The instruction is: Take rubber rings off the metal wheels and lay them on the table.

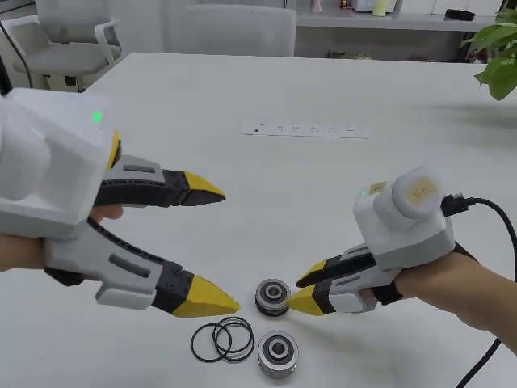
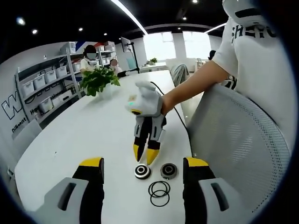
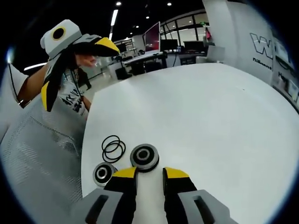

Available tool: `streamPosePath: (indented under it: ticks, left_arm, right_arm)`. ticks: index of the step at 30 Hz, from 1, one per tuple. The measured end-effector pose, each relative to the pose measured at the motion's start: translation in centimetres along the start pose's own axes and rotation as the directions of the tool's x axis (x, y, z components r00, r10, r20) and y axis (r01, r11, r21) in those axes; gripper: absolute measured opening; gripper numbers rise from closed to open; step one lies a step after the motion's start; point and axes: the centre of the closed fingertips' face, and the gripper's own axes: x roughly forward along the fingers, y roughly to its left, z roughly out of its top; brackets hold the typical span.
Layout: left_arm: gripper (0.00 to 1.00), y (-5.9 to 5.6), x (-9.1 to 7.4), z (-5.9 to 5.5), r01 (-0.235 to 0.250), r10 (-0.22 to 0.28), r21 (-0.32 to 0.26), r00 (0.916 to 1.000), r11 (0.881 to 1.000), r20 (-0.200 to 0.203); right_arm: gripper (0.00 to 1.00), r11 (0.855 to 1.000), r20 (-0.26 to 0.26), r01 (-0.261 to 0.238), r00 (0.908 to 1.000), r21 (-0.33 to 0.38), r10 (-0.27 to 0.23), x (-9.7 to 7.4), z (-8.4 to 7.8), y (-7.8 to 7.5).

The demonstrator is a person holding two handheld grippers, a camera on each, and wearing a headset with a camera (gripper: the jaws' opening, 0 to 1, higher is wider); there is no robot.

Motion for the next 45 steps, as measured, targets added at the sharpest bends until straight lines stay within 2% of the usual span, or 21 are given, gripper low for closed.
streamPosePath:
  ticks: [3, 6, 10, 13, 15, 19, 20, 22, 28, 31, 33, 38, 43, 45]
  left_arm:
    - [0.63, 0.5, 1.0, 0.3, 0.003, -0.003, 0.003, 0.9998, 1.000, 0.018]
    - [0.63, 0.8, 2.0, 0.3, 0.011, -0.012, 0.005, 0.9997, 1.000, 0.021]
    - [0.61, 0.6, 3.2, 0.2, 0.047, -0.046, -0.007, 0.9987, 0.999, 0.023]
    - [0.58, 0.6, 4.5, -0.2, 0.061, -0.061, 0.002, 0.9981, 0.998, 0.009]
    - [0.55, 0.9, 5.3, -0.7, 0.054, -0.054, -0.024, 0.9985, 0.998, 0.000]
    - [0.50, 1.1, 6.7, -1.8, 0.050, -0.050, -0.036, 0.9988, 0.998, -0.001]
    - [0.49, 1.2, 6.9, -2.4, 0.048, -0.048, -0.032, 0.9987, 0.998, -0.018]
    - [0.45, 1.3, 7.4, -4.0, 0.045, -0.048, -0.030, 0.9959, 0.998, -0.076]
    - [0.38, 1.3, 8.6, -5.7, 0.023, -0.026, -0.051, 0.9967, 0.998, -0.076]
    - [0.35, 1.4, 8.9, -5.9, -0.002, -0.002, -0.081, 0.9989, 0.997, -0.047]
    - [0.31, 1.5, 9.1, -6.3, -0.023, 0.018, -0.100, 0.9988, 0.995, -0.046]
    - [0.26, 0.8, 9.4, -7.9, -0.008, -0.002, -0.130, 0.9972, 0.992, -0.074]
    - [0.23, 0.6, 9.4, -8.3, 0.001, -0.013, -0.178, 0.9978, 0.984, -0.065]
    - [0.21, 0.7, 9.4, -8.3, -0.002, -0.008, -0.178, 0.9983, 0.984, -0.058]
  right_arm:
    - [0.18, 1.000, -0.028, 0.000, 0.9996, -0.023, -0.001, 0.3, -0.5, 0.1]
    - [0.19, 0.999, -0.035, -0.006, 0.9994, -0.032, 0.004, 0.5, -0.6, 0.3]
    - [0.19, 0.999, -0.036, -0.005, 0.9994, -0.044, 0.003, 0.6, -0.5, 0.4]
    - [0.20, 0.999, -0.037, -0.009, 0.9993, -0.045, 0.007, 0.7, -0.6, 0.5]
    - [0.20, 0.999, -0.041, -0.011, 0.9991, -0.051, 0.009, 0.8, -0.6, 0.6]
    - [0.20, 0.999, -0.040, -0.007, 0.9992, -0.054, 0.005, 0.8, -0.6, 0.5]
    - [0.19, 0.999, -0.039, -0.007, 0.9992, -0.051, 0.005, 0.8, -0.6, 0.5]
    - [0.20, 0.999, -0.039, -0.010, 0.9992, -0.051, 0.008, 0.9, -0.5, 0.6]
    - [0.20, 0.998, -0.037, -0.015, 0.9992, -0.060, 0.012, 1.0, -0.4, 0.8]
    - [0.20, 0.998, -0.035, -0.014, 0.9993, -0.061, 0.012, 1.0, -0.4, 0.8]
    - [0.19, 0.998, -0.035, -0.013, 0.9993, -0.060, 0.011, 1.0, -0.4, 0.8]
    - [0.19, 0.998, -0.037, -0.011, 0.9993, -0.060, 0.009, 1.0, -0.5, 0.7]
    - [0.19, 0.998, -0.037, -0.009, 0.9993, -0.062, 0.007, 0.9, -0.5, 0.7]
    - [0.19, 0.998, -0.035, -0.009, 0.9994, -0.061, 0.006, 0.9, -0.4, 0.7]
